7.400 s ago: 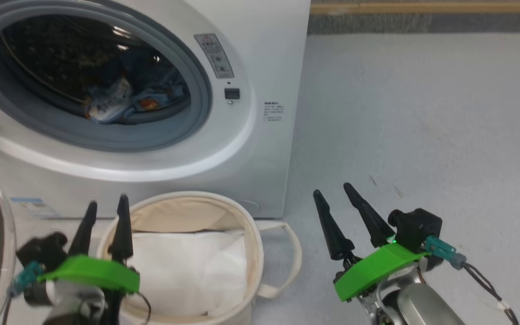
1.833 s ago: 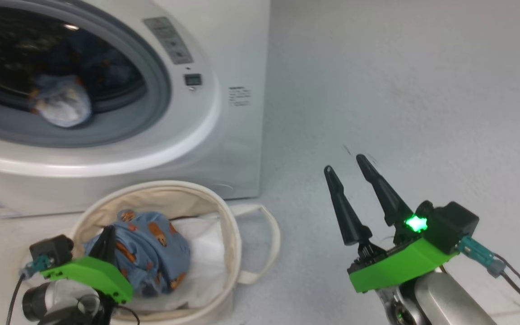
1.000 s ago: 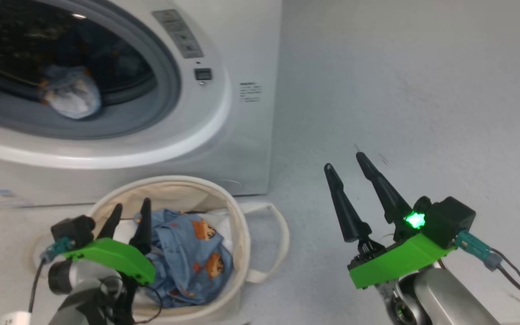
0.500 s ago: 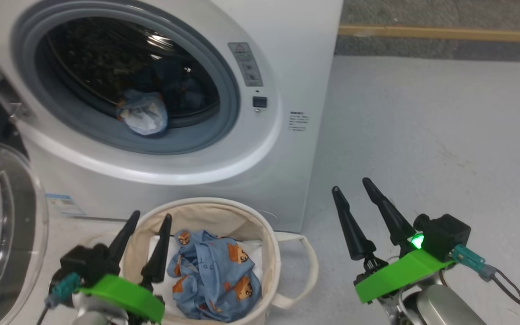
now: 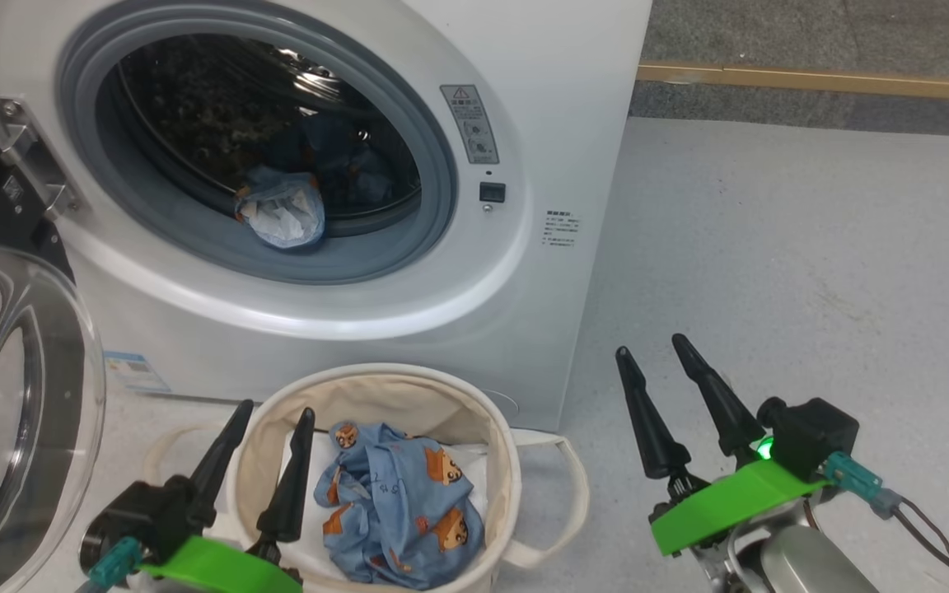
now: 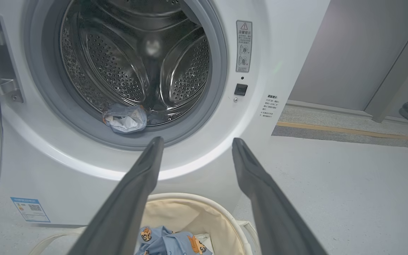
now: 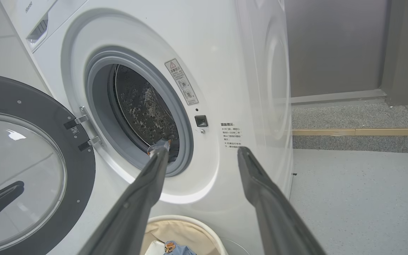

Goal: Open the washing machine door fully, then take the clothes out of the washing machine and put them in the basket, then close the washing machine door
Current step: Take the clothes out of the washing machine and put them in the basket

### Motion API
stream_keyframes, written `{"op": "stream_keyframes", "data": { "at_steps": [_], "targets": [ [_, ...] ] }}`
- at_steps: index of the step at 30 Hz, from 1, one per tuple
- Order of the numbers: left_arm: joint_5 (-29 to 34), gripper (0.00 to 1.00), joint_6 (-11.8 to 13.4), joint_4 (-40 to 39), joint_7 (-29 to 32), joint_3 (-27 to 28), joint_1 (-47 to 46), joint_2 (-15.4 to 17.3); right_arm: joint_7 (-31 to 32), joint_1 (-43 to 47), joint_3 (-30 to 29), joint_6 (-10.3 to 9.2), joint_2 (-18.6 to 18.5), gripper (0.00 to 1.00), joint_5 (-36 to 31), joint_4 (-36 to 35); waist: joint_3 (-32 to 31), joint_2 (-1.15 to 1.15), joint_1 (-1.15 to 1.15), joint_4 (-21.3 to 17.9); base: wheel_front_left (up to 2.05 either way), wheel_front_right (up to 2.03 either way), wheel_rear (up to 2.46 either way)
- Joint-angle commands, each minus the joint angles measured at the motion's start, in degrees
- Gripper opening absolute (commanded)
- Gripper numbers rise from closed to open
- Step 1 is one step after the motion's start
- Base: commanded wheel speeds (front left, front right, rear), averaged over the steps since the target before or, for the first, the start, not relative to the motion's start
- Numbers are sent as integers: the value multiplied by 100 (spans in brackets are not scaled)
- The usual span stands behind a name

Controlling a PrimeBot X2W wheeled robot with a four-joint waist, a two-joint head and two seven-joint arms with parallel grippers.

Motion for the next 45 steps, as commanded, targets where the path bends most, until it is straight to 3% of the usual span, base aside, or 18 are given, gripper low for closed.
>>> {"op": "stream_keyframes", "data": {
  "at_steps": [1,15,20,26,33,45],
  "targets": [
    [7,100,44,-224,14,235,-130,151,-2,-81,75,6,35,100,-49,-160,22,0,0,-21,0,0,0],
    [45,100,215,-218,42,233,-234,173,22,-138,124,6,72,100,-86,-159,166,0,0,-159,0,0,0],
    [46,100,338,72,10,308,-596,45,44,-161,167,6,61,100,-96,-239,319,0,0,-237,0,0,0],
    [-9,100,280,1291,-23,418,-1621,-93,124,-250,251,6,24,100,-161,-424,753,0,0,-447,0,0,0],
    [67,100,70,2867,-73,646,-3100,-33,266,-326,148,6,-119,100,-350,-748,1427,0,0,-854,0,0,0],
    [349,100,-73,4157,-79,1237,-4755,224,455,-261,32,6,-248,100,-673,-1628,2507,0,0,-1429,0,0,0]
  ]
}}
